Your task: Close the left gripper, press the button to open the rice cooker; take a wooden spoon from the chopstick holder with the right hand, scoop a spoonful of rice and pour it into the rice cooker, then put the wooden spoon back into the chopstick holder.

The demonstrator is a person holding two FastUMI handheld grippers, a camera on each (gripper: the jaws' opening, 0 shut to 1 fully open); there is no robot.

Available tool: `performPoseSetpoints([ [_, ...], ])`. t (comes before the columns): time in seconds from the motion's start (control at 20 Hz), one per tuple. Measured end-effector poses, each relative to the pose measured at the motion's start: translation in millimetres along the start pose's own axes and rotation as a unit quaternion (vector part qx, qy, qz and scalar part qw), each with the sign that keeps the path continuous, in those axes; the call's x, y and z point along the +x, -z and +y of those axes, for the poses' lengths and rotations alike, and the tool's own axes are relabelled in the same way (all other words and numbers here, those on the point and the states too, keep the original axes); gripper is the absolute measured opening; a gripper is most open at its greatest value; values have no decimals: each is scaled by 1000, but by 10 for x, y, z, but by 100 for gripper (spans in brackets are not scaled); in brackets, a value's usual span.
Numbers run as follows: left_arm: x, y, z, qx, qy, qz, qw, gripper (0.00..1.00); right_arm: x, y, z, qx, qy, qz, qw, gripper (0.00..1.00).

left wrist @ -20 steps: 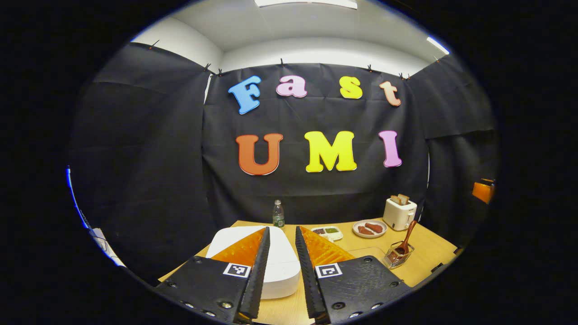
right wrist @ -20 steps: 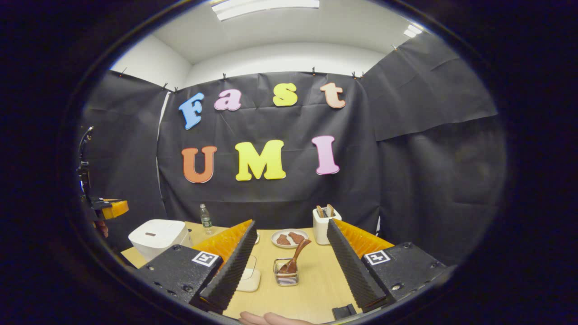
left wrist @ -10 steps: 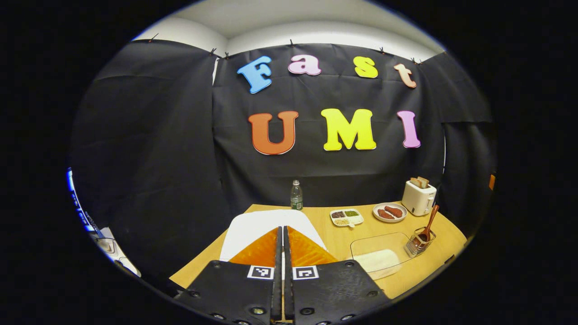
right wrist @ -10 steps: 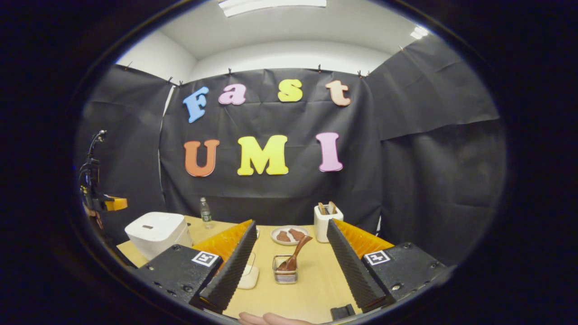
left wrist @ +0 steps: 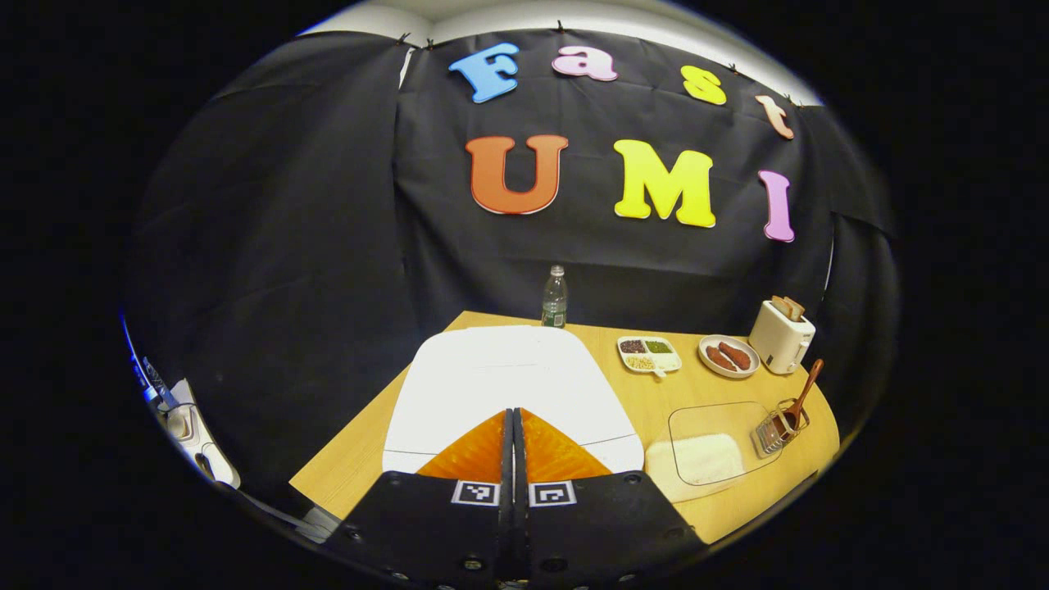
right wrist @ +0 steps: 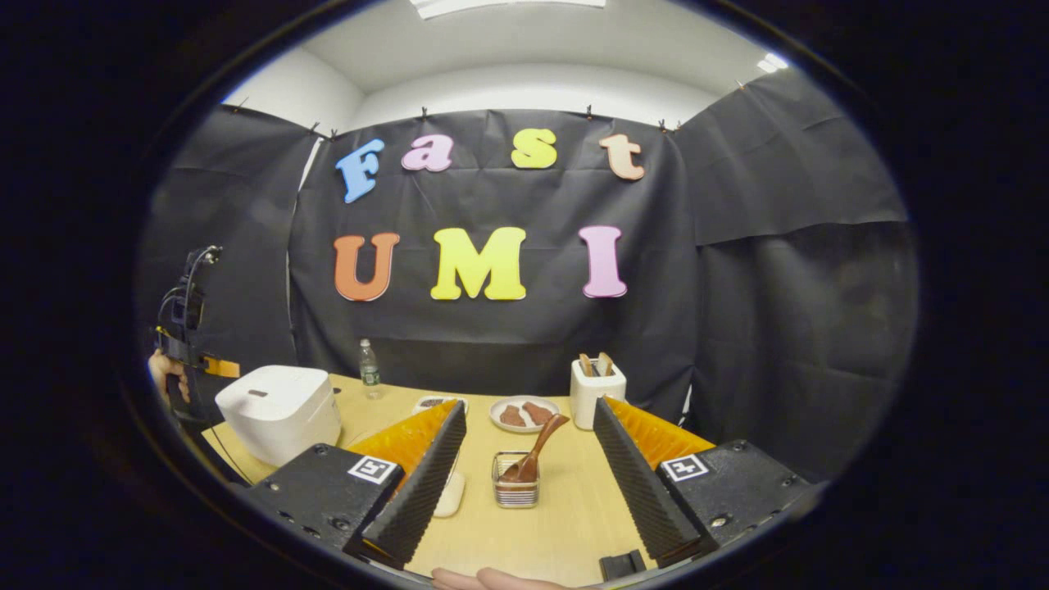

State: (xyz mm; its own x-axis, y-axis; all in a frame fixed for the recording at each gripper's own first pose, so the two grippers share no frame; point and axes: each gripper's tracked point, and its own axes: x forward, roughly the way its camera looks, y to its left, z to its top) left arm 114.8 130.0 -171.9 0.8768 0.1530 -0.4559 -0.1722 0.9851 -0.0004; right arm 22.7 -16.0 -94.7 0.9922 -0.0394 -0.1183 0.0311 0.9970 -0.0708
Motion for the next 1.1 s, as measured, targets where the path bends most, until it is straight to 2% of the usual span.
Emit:
performPoseSetpoints([
  [0.15, 128, 40, 26, 0, -1, 9, 1000, 0, 62, 81, 33, -2, -9, 5, 1000, 99],
  [0.25, 219, 100, 22, -5, 0, 15, 1000, 0, 109, 66, 118, 3, -33, -9, 999, 100],
  [0.45, 373, 241, -10, 0, 0, 35, 999, 0, 150, 124, 102, 7, -39, -14, 999, 99],
  [0.8, 368, 351, -13, 5, -6, 53, 999, 0, 162, 176, 75, 13, -36, -12, 999, 99],
  [1.1, 341, 301, -11, -29, -1, 44, 999, 0, 120, 148, -86, -2, -11, -17, 1000, 100],
])
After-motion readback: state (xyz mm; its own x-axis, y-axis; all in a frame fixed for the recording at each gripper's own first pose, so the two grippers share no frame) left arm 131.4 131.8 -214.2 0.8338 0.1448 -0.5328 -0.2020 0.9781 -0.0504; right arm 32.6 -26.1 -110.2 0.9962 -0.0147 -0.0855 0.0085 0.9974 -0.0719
